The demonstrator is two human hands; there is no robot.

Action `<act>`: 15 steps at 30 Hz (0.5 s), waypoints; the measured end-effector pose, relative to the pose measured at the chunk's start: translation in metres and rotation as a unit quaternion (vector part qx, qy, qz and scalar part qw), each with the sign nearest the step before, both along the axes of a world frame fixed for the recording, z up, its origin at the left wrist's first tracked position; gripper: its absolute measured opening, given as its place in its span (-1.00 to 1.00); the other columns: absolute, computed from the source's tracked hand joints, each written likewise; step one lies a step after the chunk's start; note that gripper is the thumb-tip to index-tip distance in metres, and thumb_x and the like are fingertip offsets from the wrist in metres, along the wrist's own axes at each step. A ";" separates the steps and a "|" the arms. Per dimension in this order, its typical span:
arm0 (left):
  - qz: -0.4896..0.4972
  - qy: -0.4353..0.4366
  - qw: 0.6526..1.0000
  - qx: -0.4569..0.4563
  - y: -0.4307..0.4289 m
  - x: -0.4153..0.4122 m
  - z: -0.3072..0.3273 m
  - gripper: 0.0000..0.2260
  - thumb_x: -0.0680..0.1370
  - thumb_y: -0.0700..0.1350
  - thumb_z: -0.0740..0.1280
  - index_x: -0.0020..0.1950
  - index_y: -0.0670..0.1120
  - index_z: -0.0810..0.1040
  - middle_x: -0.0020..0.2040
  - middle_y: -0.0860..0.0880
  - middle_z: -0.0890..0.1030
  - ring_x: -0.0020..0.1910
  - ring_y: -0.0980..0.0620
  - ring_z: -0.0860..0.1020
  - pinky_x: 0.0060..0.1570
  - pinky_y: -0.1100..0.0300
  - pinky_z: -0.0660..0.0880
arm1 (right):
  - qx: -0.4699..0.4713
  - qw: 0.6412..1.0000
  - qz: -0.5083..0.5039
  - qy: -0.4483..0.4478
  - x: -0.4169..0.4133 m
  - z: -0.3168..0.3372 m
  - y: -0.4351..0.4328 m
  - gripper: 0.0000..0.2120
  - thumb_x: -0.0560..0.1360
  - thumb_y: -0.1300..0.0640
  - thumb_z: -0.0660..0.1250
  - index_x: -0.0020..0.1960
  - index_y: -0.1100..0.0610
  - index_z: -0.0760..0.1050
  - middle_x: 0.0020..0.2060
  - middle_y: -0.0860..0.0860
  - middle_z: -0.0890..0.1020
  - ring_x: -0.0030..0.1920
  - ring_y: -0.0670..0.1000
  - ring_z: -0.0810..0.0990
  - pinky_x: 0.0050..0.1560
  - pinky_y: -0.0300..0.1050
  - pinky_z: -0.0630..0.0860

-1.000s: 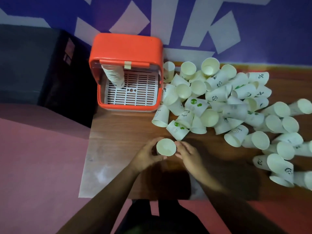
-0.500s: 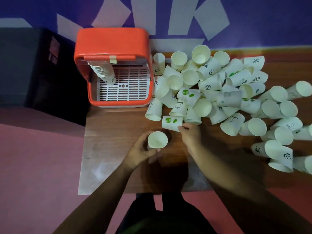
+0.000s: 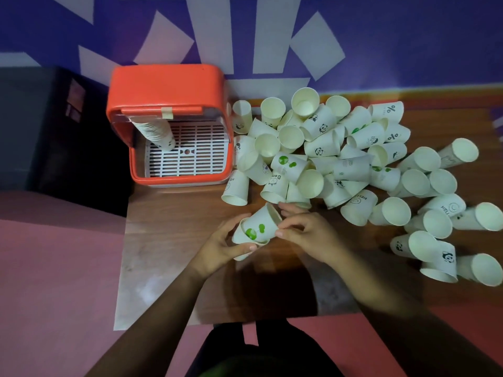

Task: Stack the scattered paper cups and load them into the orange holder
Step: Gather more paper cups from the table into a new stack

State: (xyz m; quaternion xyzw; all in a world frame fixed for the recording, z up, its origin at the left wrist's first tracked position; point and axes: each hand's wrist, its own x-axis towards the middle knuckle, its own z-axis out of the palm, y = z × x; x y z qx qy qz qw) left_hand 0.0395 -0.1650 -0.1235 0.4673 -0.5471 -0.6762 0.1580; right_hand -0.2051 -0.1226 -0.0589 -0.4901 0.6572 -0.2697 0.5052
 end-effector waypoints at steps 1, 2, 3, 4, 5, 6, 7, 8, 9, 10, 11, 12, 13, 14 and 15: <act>-0.002 0.002 1.000 0.007 -0.001 -0.002 0.003 -0.30 0.37 0.00 0.63 0.49 0.10 0.50 0.42 -0.03 0.57 0.44 -0.02 0.51 0.50 -0.13 0.42 | -0.003 1.000 0.023 -0.017 0.000 0.001 -0.002 -0.92 0.44 0.25 0.50 -0.06 0.18 0.71 0.25 -0.32 0.48 0.18 -0.41 0.48 0.20 -0.51 0.35; -0.007 0.004 1.000 0.011 -0.003 -0.004 0.006 -0.31 0.40 -0.05 0.62 0.51 0.07 0.48 0.43 -0.02 0.58 0.44 -0.02 0.52 0.49 -0.12 0.43 | -0.004 0.999 0.039 -0.035 0.000 0.000 -0.004 -0.91 0.45 0.24 0.49 -0.06 0.21 0.71 0.23 -0.32 0.51 0.17 -0.42 0.49 0.19 -0.50 0.35; -0.015 0.006 1.000 0.012 -0.004 -0.005 0.009 -0.32 0.44 -0.10 0.60 0.53 0.04 0.47 0.43 -0.01 0.59 0.44 -0.01 0.52 0.49 -0.07 0.44 | -0.003 0.998 0.047 -0.048 0.001 0.000 -0.006 -0.91 0.45 0.23 0.50 -0.06 0.20 0.71 0.24 -0.28 0.54 0.19 -0.38 0.51 0.20 -0.46 0.36; -0.025 0.007 1.000 0.013 -0.004 -0.007 0.013 -0.34 0.47 -0.13 0.58 0.54 0.04 0.45 0.43 0.01 0.59 0.44 0.00 0.52 0.47 -0.02 0.45 | -0.001 0.997 0.043 -0.056 0.002 -0.004 -0.008 -0.91 0.45 0.22 0.50 -0.05 0.19 0.71 0.24 -0.21 0.58 0.20 -0.31 0.54 0.23 -0.40 0.40; -0.033 0.006 0.999 0.014 -0.005 -0.009 0.016 -0.36 0.49 -0.12 0.56 0.54 0.05 0.44 0.42 0.02 0.60 0.44 0.01 0.53 0.45 0.02 0.46 | 0.002 0.997 0.031 -0.066 0.003 -0.005 -0.010 -0.88 0.44 0.21 0.51 -0.03 0.17 0.70 0.22 -0.14 0.61 0.19 -0.24 0.57 0.26 -0.32 0.44; -0.037 0.001 0.999 0.017 -0.006 -0.010 0.017 -0.36 0.49 -0.08 0.55 0.54 0.08 0.44 0.41 0.03 0.60 0.43 0.01 0.53 0.43 0.02 0.47 | 0.006 0.997 0.017 -0.078 0.005 -0.008 -0.011 -0.83 0.42 0.21 0.53 0.01 0.17 0.69 0.19 -0.08 0.64 0.17 -0.18 0.60 0.28 -0.24 0.47; -0.036 -0.002 0.999 0.020 -0.008 -0.011 0.018 -0.36 0.48 -0.02 0.55 0.54 0.11 0.45 0.41 0.02 0.61 0.42 0.00 0.54 0.43 -0.01 0.48 | 0.016 0.996 0.006 -0.092 0.008 -0.010 -0.012 -0.74 0.40 0.21 0.55 0.08 0.16 0.66 0.16 -0.05 0.66 0.16 -0.13 0.62 0.28 -0.17 0.49; -0.033 -0.007 0.999 0.022 -0.009 -0.012 0.018 -0.35 0.46 0.02 0.55 0.53 0.12 0.45 0.40 0.02 0.61 0.41 -0.01 0.55 0.42 -0.05 0.49 | 0.028 0.994 0.004 -0.102 0.010 -0.011 -0.013 -0.64 0.39 0.19 0.56 0.17 0.15 0.61 0.15 -0.03 0.66 0.17 -0.11 0.62 0.28 -0.15 0.51; -0.028 -0.012 0.999 0.022 -0.010 -0.013 0.019 -0.34 0.44 0.05 0.56 0.52 0.12 0.46 0.39 0.02 0.61 0.40 -0.01 0.56 0.42 -0.09 0.50 | 0.042 0.993 0.006 -0.108 0.009 -0.014 -0.014 -0.55 0.38 0.16 0.57 0.24 0.12 0.56 0.16 -0.03 0.65 0.18 -0.10 0.61 0.27 -0.15 0.51; -0.022 -0.018 0.999 0.024 -0.012 -0.014 0.019 -0.32 0.42 0.08 0.56 0.52 0.12 0.46 0.38 0.02 0.62 0.39 0.00 0.56 0.42 -0.11 0.51 | 0.060 0.992 0.000 -0.107 0.006 -0.016 -0.016 -0.48 0.39 0.09 0.57 0.30 0.09 0.51 0.17 -0.03 0.63 0.18 -0.10 0.61 0.24 -0.16 0.52; -0.015 -0.019 0.999 0.025 -0.013 -0.016 0.019 -0.32 0.41 0.09 0.56 0.51 0.12 0.46 0.37 0.03 0.62 0.38 0.01 0.57 0.41 -0.10 0.52 | 0.076 0.992 -0.029 -0.099 0.002 -0.015 -0.019 -0.45 0.39 0.01 0.55 0.32 0.06 0.49 0.16 -0.02 0.63 0.15 -0.10 0.62 0.20 -0.16 0.54; -0.006 -0.019 0.999 0.026 -0.014 -0.017 0.019 -0.33 0.40 0.10 0.56 0.50 0.12 0.47 0.35 0.05 0.63 0.36 0.02 0.58 0.38 -0.07 0.53 | 0.086 0.990 -0.082 -0.079 -0.007 -0.017 -0.023 -0.47 0.40 -0.09 0.52 0.31 0.05 0.50 0.13 -0.02 0.65 0.09 -0.09 0.64 0.15 -0.14 0.57; 0.002 -0.020 0.999 0.027 -0.014 -0.020 0.019 -0.34 0.40 0.12 0.56 0.48 0.14 0.47 0.32 0.07 0.65 0.33 0.05 0.60 0.34 -0.01 0.56 | 0.092 0.983 -0.147 -0.059 -0.017 -0.018 -0.027 -0.50 0.42 -0.16 0.47 0.26 0.06 0.52 0.08 0.00 0.67 0.02 -0.08 0.67 0.10 -0.08 0.60; 0.010 -0.022 0.999 0.029 -0.015 -0.022 0.021 -0.36 0.39 0.12 0.55 0.46 0.15 0.48 0.30 0.10 0.66 0.31 0.07 0.61 0.28 0.06 0.58 | 0.091 0.974 -0.205 -0.029 -0.028 -0.019 -0.031 -0.53 0.44 -0.18 0.43 0.21 0.09 0.53 0.02 0.02 0.68 -0.05 -0.05 0.69 0.05 -0.03 0.62; 0.019 -0.021 0.999 0.031 -0.015 -0.025 0.021 -0.38 0.39 0.11 0.55 0.43 0.16 0.49 0.27 0.11 0.67 0.29 0.09 0.61 0.23 0.12 0.59 | 0.081 0.968 -0.235 0.025 -0.038 -0.019 -0.035 -0.55 0.46 -0.18 0.40 0.17 0.13 0.53 -0.04 0.03 0.68 -0.09 -0.02 0.69 0.00 -0.01 0.61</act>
